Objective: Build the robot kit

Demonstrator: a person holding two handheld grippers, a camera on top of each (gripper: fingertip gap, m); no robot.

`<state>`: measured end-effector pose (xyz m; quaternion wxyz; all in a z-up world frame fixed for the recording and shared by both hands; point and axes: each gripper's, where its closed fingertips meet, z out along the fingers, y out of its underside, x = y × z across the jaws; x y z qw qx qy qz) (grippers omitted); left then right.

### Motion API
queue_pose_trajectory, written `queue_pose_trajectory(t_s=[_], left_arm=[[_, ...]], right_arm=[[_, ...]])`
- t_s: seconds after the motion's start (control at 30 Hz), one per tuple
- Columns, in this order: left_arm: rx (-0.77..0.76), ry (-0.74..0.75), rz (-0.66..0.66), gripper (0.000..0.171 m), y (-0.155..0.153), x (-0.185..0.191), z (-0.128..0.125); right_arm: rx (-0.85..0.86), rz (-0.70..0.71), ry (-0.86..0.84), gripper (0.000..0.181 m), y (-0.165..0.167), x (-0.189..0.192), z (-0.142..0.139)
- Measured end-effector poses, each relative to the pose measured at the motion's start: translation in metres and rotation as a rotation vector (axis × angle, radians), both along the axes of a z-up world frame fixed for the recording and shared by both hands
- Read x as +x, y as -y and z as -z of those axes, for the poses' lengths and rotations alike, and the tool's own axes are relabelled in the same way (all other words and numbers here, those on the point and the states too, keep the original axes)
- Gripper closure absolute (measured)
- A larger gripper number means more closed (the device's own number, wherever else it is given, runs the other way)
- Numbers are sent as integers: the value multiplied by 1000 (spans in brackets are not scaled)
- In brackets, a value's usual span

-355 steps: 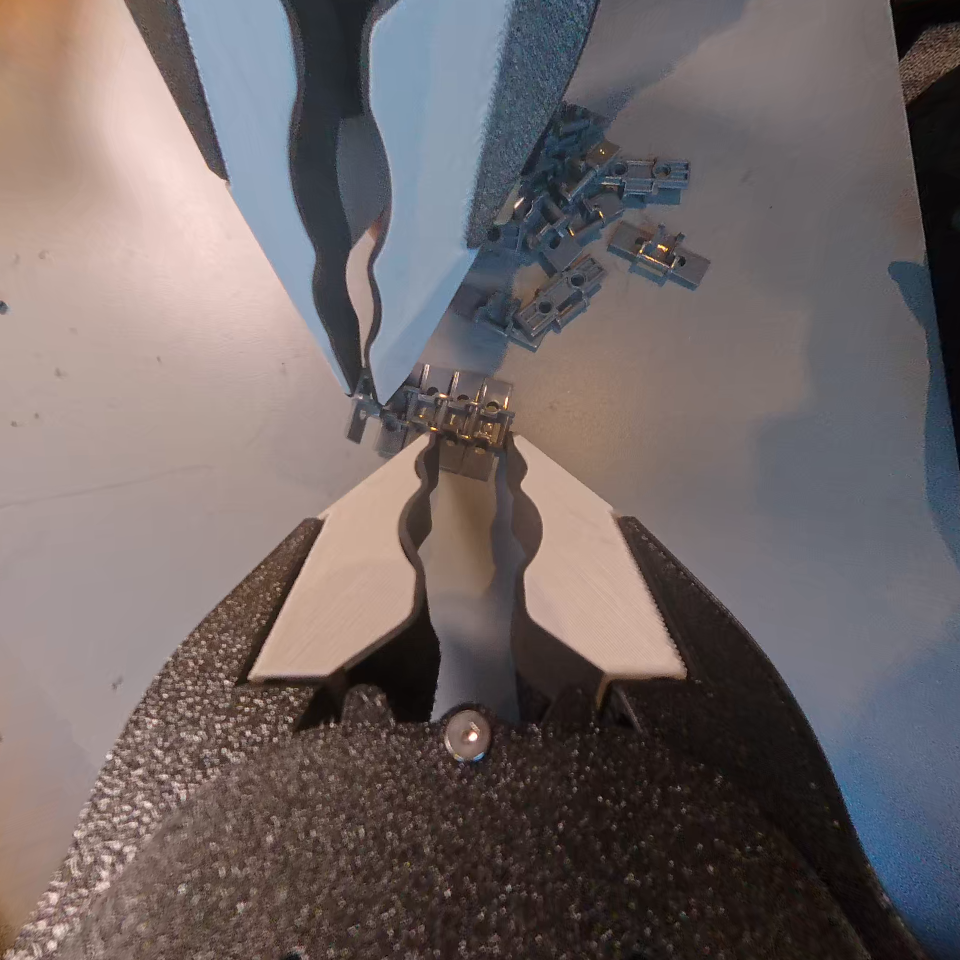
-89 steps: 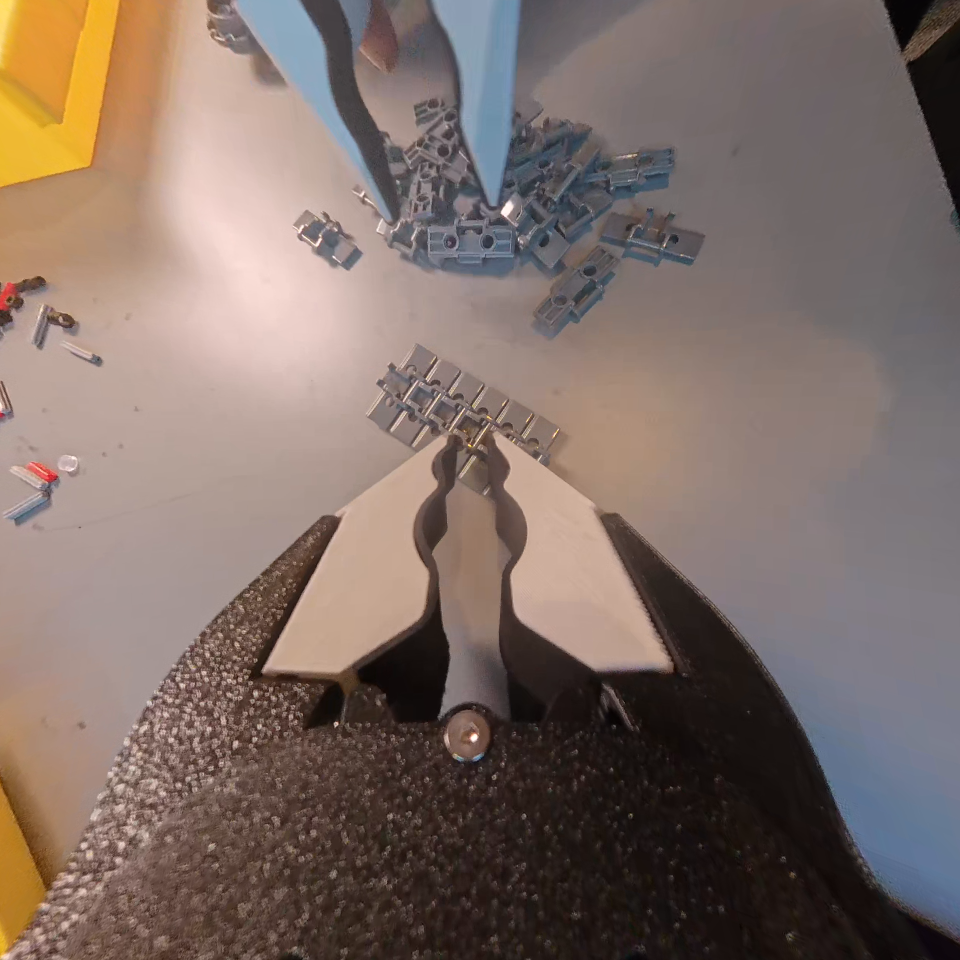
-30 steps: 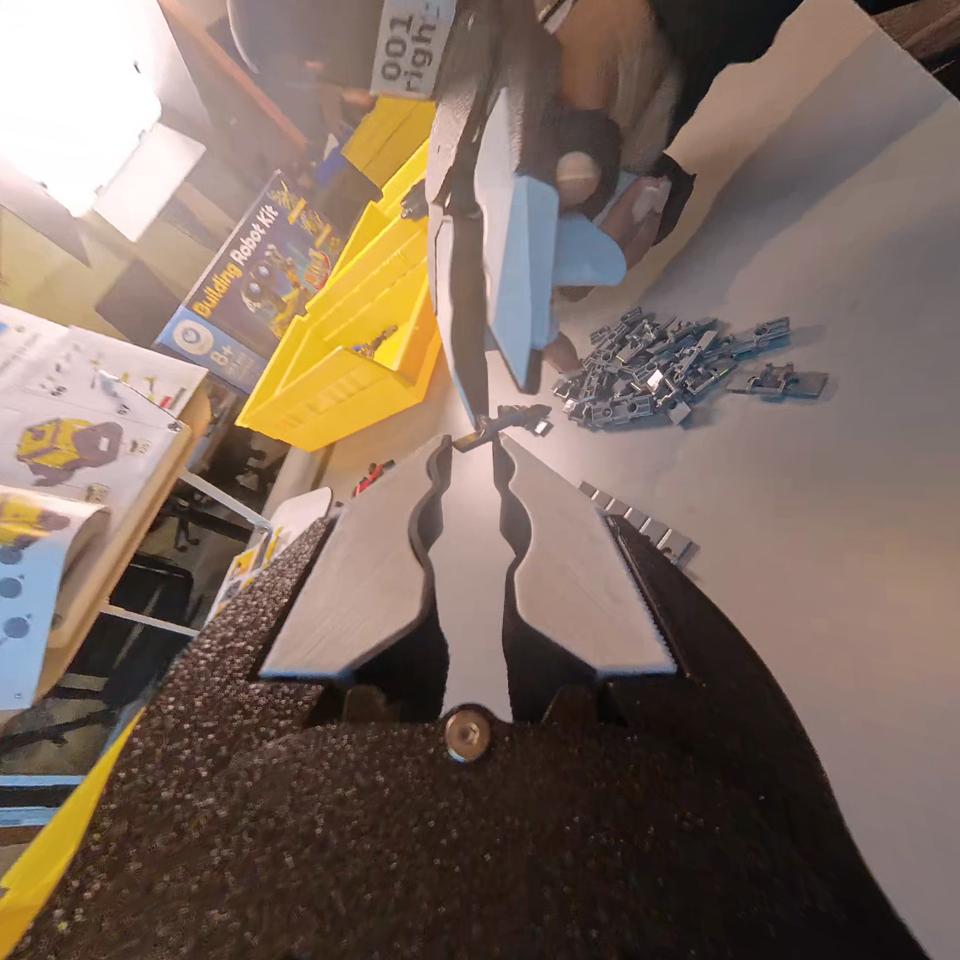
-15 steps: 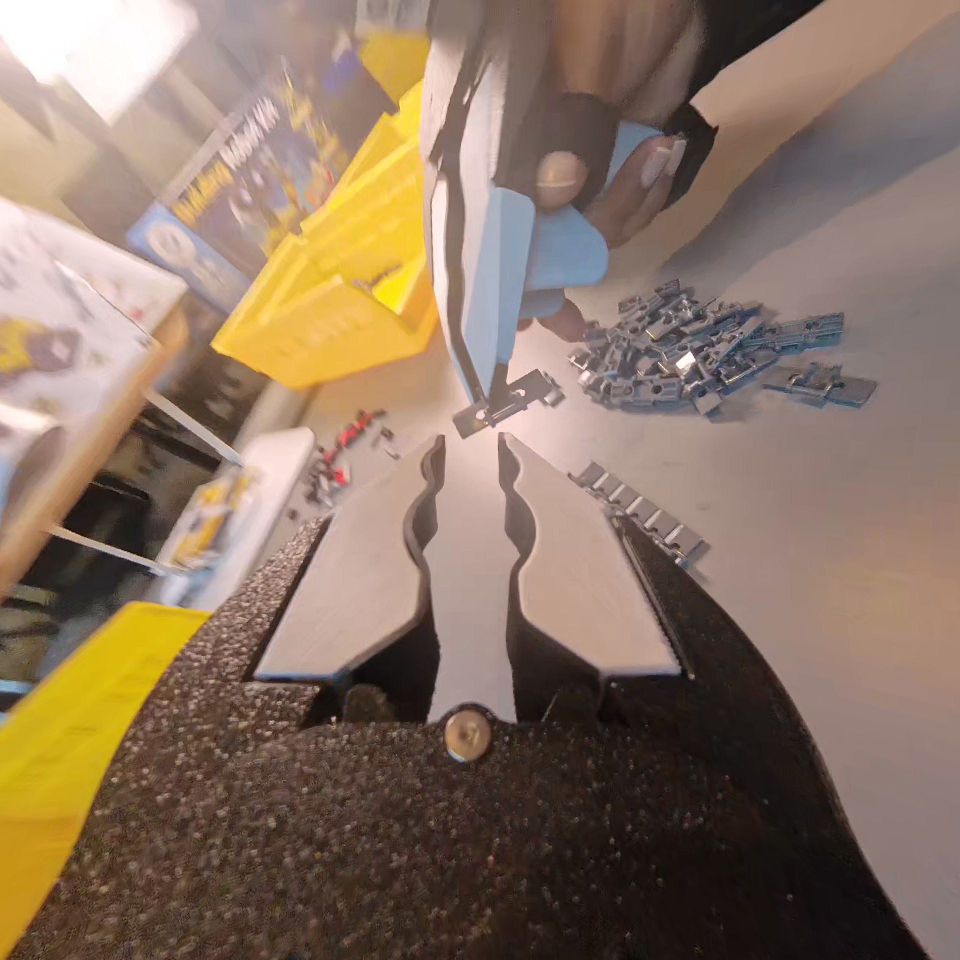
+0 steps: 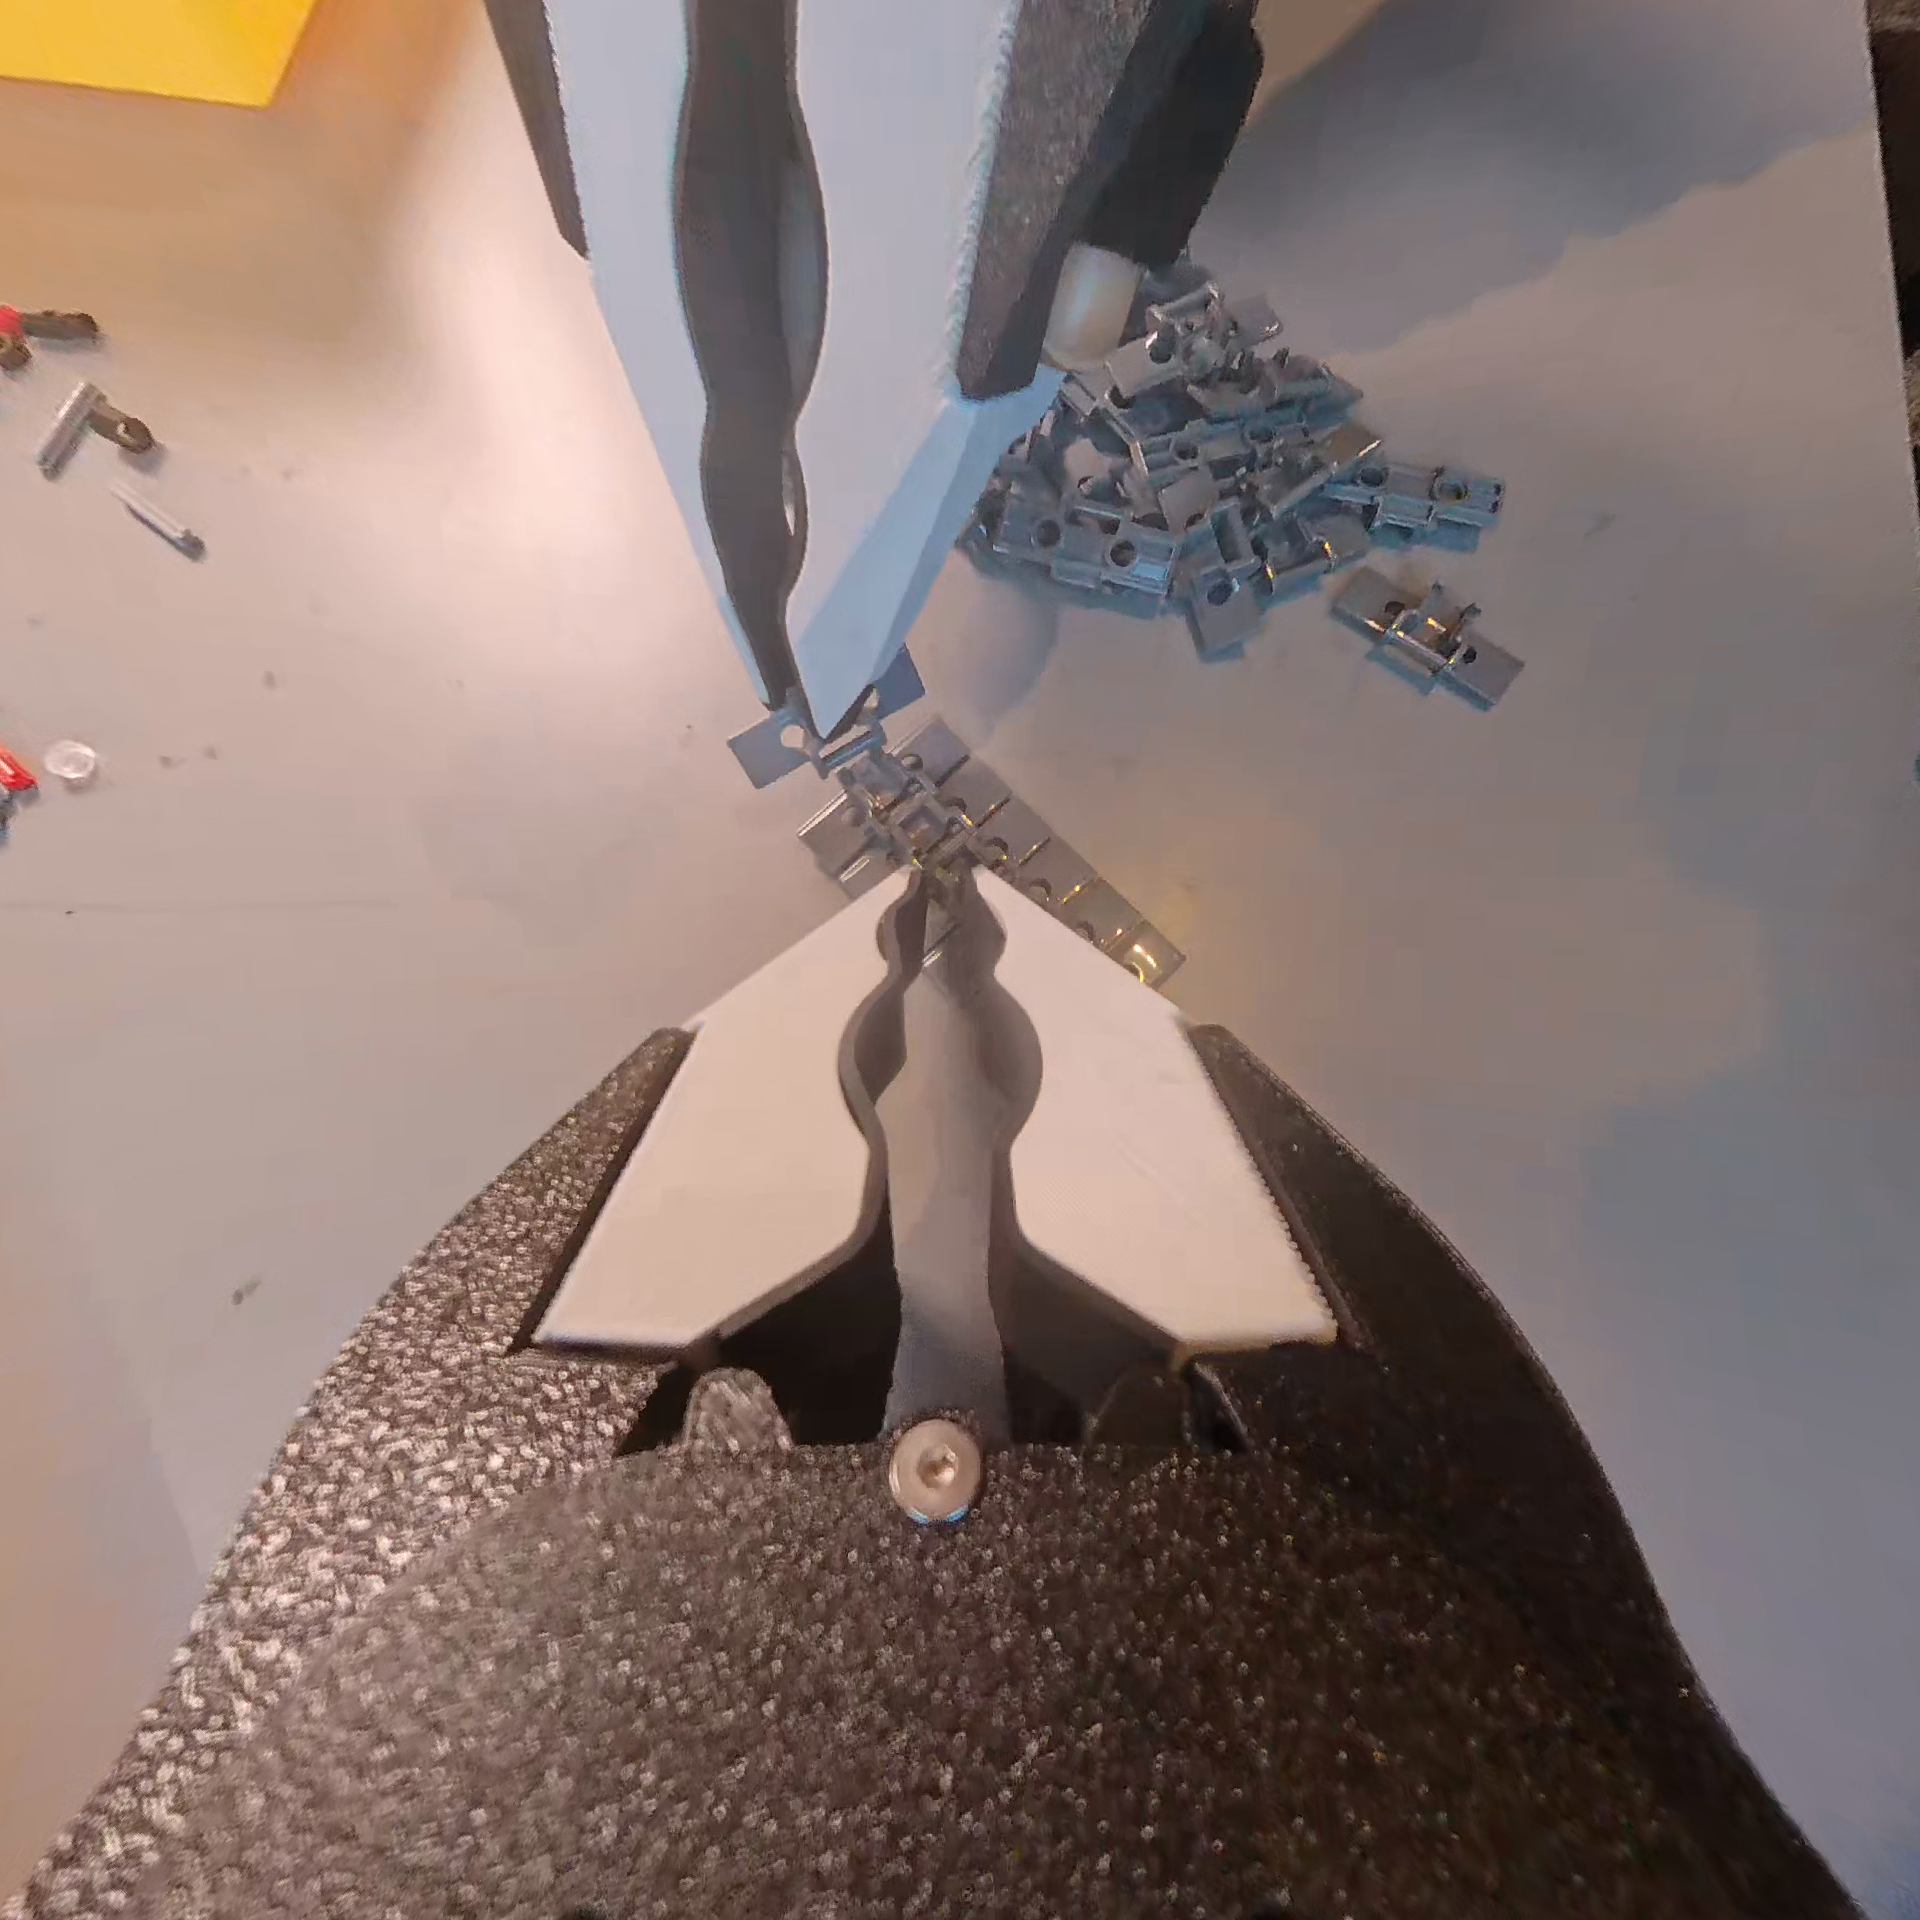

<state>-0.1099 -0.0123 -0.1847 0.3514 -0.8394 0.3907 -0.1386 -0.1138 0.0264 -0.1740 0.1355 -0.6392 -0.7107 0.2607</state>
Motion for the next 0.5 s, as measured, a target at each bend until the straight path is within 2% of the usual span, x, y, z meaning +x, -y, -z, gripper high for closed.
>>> queue_pose_trajectory(t_s=[0.5], left_arm=[[8, -20, 24, 171, 1, 0, 2]], right_arm=[[321, -181, -6, 175, 3, -2, 4]])
